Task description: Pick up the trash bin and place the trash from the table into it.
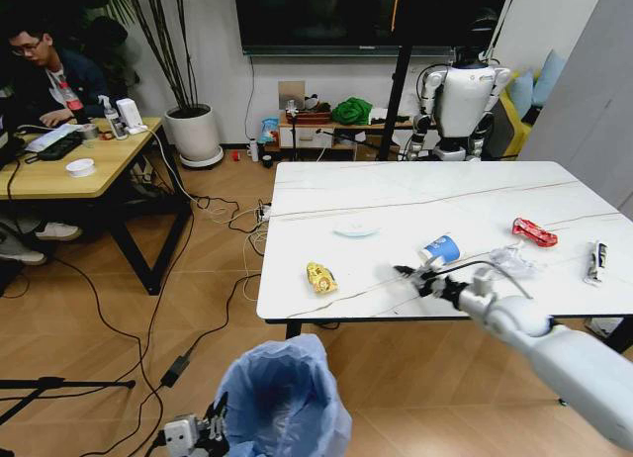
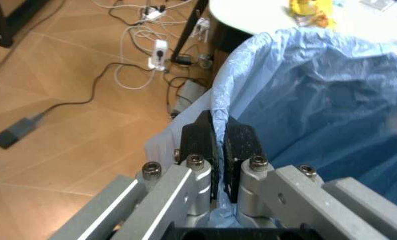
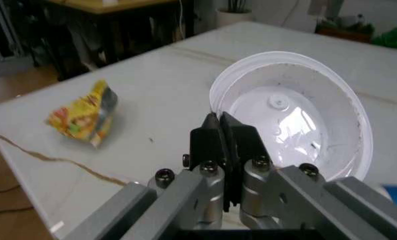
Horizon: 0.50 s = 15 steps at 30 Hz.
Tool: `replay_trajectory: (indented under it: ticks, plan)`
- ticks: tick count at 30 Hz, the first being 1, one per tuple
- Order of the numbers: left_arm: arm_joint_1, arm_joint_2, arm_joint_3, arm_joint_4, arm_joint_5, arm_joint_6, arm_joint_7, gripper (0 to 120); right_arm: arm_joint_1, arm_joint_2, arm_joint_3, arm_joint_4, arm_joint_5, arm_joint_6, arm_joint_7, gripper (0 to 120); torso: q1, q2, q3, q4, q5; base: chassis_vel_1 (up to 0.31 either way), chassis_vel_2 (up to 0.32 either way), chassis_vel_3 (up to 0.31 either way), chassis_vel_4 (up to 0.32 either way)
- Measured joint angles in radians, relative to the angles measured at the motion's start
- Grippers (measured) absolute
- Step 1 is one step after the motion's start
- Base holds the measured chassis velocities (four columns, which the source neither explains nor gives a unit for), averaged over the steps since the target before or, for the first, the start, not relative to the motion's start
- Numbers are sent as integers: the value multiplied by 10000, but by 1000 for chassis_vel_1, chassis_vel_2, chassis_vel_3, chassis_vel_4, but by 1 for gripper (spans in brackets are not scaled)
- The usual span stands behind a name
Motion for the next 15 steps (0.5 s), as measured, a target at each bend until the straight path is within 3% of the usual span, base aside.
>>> replay_trajectory:
  ticks: [1,3,6,8,15]
  plan:
    - [-75,-85,107,36,9,-5,0,0,-60,-285,67,669,152,144,22,0,-1,1,0,4,-12,0,0,0,0]
    - [-180,-128,166,36,10,4,-12,0,-98,-548,-23,1526,312,217,18,0,0,0,0,12,7,0,0,0,0]
    - [-199,-110,169,-7,-4,7,-30,0,-173,-670,-240,2368,428,226,34,0,0,0,0,11,-5,0,0,0,0]
    - [-237,6,139,-67,-79,8,-35,0,-372,-711,-366,3043,429,286,74,0,0,0,1,11,8,0,0,0,0]
    - [-469,167,140,-100,-250,52,-27,0,-975,-990,-551,4513,41,628,-161,0,-1,1,0,8,3,0,0,0,0]
